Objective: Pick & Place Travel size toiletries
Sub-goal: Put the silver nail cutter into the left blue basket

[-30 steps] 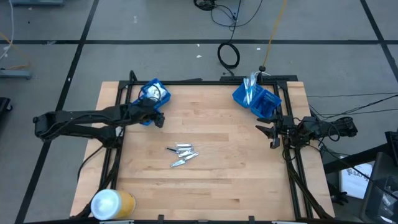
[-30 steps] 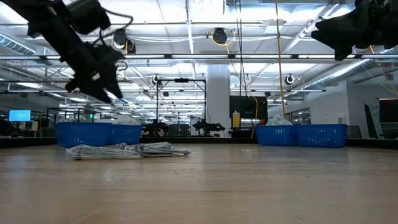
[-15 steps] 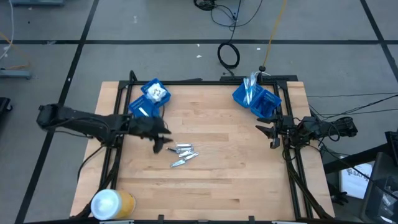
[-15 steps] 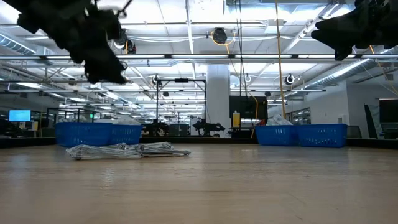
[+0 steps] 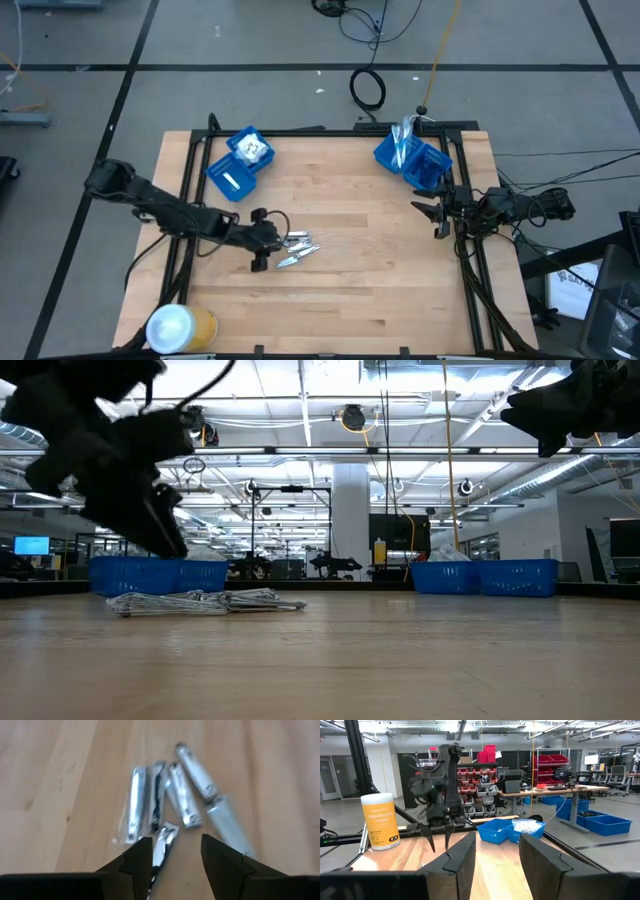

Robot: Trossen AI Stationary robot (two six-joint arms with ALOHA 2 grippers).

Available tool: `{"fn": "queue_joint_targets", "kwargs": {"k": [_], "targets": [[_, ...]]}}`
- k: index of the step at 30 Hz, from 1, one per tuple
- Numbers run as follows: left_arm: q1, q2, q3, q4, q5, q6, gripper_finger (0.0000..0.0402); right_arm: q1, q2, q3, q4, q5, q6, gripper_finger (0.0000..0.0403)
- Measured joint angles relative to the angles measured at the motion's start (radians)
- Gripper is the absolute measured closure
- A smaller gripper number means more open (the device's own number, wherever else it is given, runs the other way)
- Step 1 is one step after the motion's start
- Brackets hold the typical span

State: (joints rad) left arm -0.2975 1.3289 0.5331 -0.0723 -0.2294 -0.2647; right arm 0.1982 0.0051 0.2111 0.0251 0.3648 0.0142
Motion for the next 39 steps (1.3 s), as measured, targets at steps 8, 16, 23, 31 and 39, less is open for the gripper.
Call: {"fn": "queue_joint_targets", "kwargs": {"k": [8, 16, 23, 31, 39], "targets": [[0.009, 0.130, 0.000, 0.035, 0.001, -0.005, 0.0244, 0.000, 0.000, 0.000, 0.000, 0.000, 0.000, 0.0264], [0.012, 0.188, 0.000, 0.056, 0.001, -0.004, 0.0250, 0.000, 0.000, 0.000, 0.000, 0.000, 0.000, 0.0264], [0.034, 0.219, 0.002, 0.060, 0.004, -0.013, 0.0250, 0.000, 0.000, 0.000, 0.000, 0.000, 0.000, 0.0264], [0.034, 0.221, 0.003, 0.055, 0.037, -0.045, 0.0301, 0.000, 0.000, 0.000, 0.000, 0.000, 0.000, 0.0264], [0.050, 0.197, 0.000, 0.041, 0.071, -0.112, 0.0382, 0.000, 0.000, 0.000, 0.000, 0.000, 0.000, 0.0264]]}}
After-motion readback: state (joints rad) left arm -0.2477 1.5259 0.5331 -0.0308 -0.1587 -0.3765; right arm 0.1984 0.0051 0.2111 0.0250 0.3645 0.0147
